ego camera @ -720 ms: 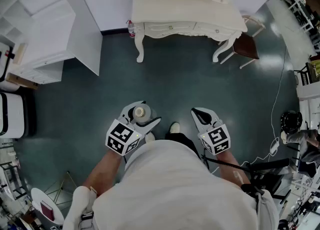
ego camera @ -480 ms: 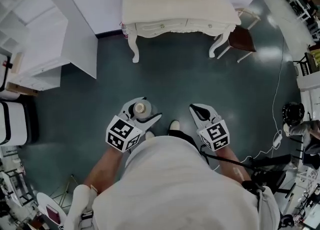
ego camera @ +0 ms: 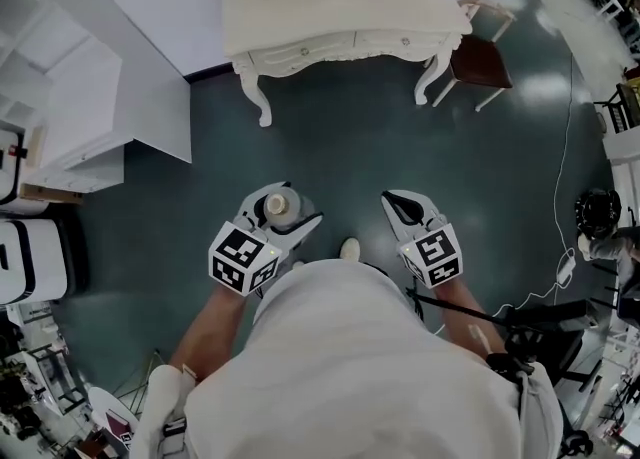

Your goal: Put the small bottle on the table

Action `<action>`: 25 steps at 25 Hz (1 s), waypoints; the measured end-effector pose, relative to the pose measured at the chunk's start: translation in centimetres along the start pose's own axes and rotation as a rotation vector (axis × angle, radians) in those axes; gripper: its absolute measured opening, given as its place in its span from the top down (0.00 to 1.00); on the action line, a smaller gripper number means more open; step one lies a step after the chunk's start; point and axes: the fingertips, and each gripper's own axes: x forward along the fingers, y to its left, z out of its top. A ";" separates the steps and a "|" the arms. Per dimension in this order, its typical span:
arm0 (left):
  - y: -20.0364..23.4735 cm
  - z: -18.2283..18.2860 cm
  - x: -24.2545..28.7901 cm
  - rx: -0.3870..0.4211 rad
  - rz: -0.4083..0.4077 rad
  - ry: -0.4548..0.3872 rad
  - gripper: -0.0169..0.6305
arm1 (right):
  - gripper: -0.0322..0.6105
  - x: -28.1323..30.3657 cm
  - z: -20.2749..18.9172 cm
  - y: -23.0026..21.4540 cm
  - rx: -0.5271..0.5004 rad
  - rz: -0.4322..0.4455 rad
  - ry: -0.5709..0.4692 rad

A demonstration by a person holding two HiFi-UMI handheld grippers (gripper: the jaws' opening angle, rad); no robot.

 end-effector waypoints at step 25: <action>13.7 13.1 21.9 0.061 -0.142 0.027 0.45 | 0.95 6.9 2.1 -21.8 0.136 -0.169 0.038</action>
